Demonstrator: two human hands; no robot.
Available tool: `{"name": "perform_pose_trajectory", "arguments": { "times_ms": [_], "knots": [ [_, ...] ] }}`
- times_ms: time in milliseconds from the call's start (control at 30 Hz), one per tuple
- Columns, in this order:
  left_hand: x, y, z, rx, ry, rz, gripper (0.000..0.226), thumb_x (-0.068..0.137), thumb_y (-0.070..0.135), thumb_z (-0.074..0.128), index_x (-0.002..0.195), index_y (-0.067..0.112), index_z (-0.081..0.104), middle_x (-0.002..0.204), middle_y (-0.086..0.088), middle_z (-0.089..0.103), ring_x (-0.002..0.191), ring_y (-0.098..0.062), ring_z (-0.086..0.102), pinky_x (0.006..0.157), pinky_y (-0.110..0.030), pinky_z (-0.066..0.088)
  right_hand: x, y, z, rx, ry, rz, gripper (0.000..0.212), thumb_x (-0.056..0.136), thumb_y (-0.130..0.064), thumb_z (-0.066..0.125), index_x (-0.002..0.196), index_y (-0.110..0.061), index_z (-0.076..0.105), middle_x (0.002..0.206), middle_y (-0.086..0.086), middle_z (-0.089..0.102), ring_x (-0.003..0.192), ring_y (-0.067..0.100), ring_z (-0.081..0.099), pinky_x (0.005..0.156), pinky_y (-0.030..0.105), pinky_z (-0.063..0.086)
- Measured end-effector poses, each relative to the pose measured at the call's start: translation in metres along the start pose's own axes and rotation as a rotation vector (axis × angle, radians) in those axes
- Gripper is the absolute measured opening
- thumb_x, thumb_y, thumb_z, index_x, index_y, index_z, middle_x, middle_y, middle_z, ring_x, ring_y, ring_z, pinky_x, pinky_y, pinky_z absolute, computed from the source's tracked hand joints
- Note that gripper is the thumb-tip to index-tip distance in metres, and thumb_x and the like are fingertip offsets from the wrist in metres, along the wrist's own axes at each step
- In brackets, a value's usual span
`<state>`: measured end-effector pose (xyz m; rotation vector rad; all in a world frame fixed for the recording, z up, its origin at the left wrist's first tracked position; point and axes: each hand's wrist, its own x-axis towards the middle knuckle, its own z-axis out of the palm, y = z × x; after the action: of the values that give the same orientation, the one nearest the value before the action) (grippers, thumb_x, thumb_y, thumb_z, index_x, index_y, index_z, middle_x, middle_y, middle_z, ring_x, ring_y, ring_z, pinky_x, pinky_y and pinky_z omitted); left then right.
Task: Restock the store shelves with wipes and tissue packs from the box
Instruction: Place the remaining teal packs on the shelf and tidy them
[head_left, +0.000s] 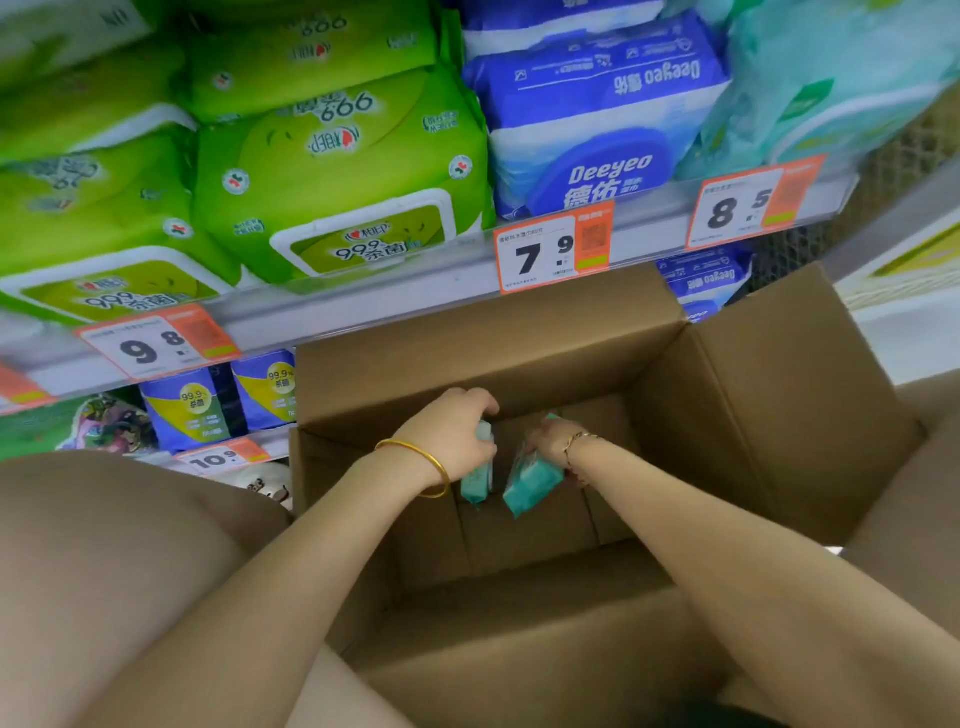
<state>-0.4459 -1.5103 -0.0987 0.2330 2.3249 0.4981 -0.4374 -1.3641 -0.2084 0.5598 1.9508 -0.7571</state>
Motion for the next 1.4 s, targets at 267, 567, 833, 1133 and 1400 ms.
{"name": "perform_pose_trajectory", "arguments": {
  "times_ms": [267,567,833,1133,1400],
  "knots": [
    [-0.038,0.038,0.011,0.035,0.227,0.148,0.068,0.072,0.040,0.074,0.129,0.024,0.040,0.125,0.003,0.054,0.112,-0.015,0.055,0.090,-0.030,0.048,-0.140,-0.021,-0.105,0.399,-0.296,-0.068,0.050,0.094,-0.057,0.029,0.124,-0.027,0.055,0.111,0.019,0.057,0.100,0.028,0.056,0.079,0.043,0.052],
    [-0.103,0.093,-0.079,-1.056,0.065,0.276,0.035,0.082,0.002,0.064,0.113,0.015,0.057,0.105,-0.006,0.070,0.084,-0.017,0.070,0.076,-0.035,0.058,-0.273,-0.011,-0.178,0.179,0.244,-0.554,0.041,0.091,-0.038,0.055,0.130,-0.027,0.048,0.121,0.003,0.055,0.103,0.023,0.058,0.081,0.047,0.056],
    [-0.144,0.158,-0.153,-1.102,0.032,0.552,0.036,0.072,0.024,0.060,0.107,0.015,0.062,0.095,-0.008,0.075,0.082,-0.026,0.073,0.078,-0.038,0.059,-0.330,-0.007,-0.229,0.379,0.179,-0.924,0.048,0.079,-0.018,0.064,0.125,-0.011,0.053,0.118,0.010,0.067,0.102,0.028,0.066,0.075,0.037,0.060],
    [-0.136,0.224,-0.258,-0.876,0.499,0.671,0.012,0.095,0.017,0.049,0.090,0.017,0.059,0.084,0.002,0.068,0.072,-0.008,0.067,0.065,-0.022,0.059,-0.370,-0.056,-0.322,0.510,0.454,-1.161,0.020,0.086,-0.008,0.061,0.105,-0.015,0.060,0.089,-0.004,0.072,0.070,0.004,0.069,0.064,0.022,0.059],
    [-0.064,0.271,-0.346,-0.539,1.020,0.483,0.025,0.093,0.020,0.054,0.111,0.004,0.059,0.100,-0.021,0.063,0.092,-0.033,0.062,0.086,-0.040,0.050,-0.339,-0.150,-0.405,0.436,0.888,-1.241,0.042,0.082,-0.005,0.068,0.122,-0.005,0.055,0.119,0.013,0.063,0.109,0.026,0.061,0.095,0.037,0.050]
  ]
}}
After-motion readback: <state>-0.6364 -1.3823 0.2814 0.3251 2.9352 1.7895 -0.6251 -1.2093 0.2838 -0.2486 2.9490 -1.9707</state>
